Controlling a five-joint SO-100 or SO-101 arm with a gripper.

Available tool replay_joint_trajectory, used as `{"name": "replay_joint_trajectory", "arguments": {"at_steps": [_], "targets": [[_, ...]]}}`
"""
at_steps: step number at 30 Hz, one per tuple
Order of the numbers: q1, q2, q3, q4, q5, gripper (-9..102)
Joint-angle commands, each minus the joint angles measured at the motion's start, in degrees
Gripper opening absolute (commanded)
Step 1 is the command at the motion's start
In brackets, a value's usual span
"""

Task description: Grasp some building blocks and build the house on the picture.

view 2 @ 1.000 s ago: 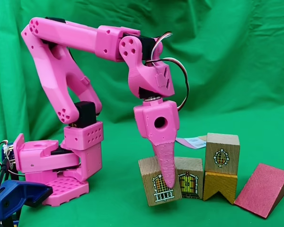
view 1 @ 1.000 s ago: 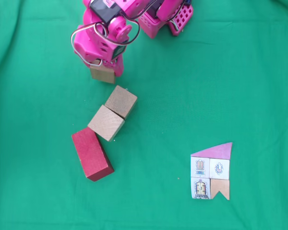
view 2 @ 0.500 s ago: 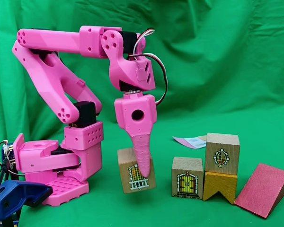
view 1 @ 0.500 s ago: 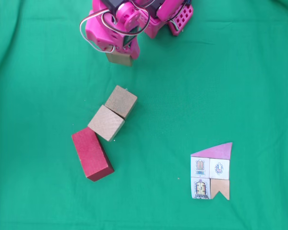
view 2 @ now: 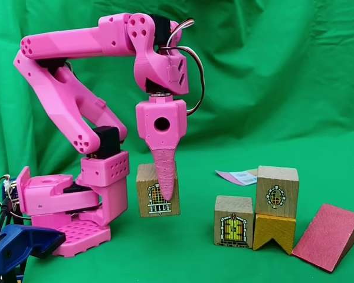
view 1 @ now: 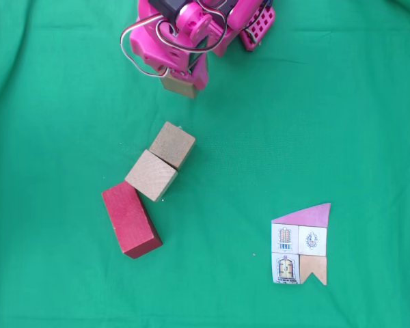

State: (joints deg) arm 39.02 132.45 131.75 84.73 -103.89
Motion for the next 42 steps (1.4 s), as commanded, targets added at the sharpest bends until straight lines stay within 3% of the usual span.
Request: {"name": "replay_joint_trajectory", "arguments": {"at_steps": [1,10,42], "targets": [[-2.11,0.18,-2.99,-0.44,5.54,21],[-7.65,-3.52,-7.47,-0.44,14.68,21],[-10.2,-31.55,-33.75,-0.62,14.85,21]]}}
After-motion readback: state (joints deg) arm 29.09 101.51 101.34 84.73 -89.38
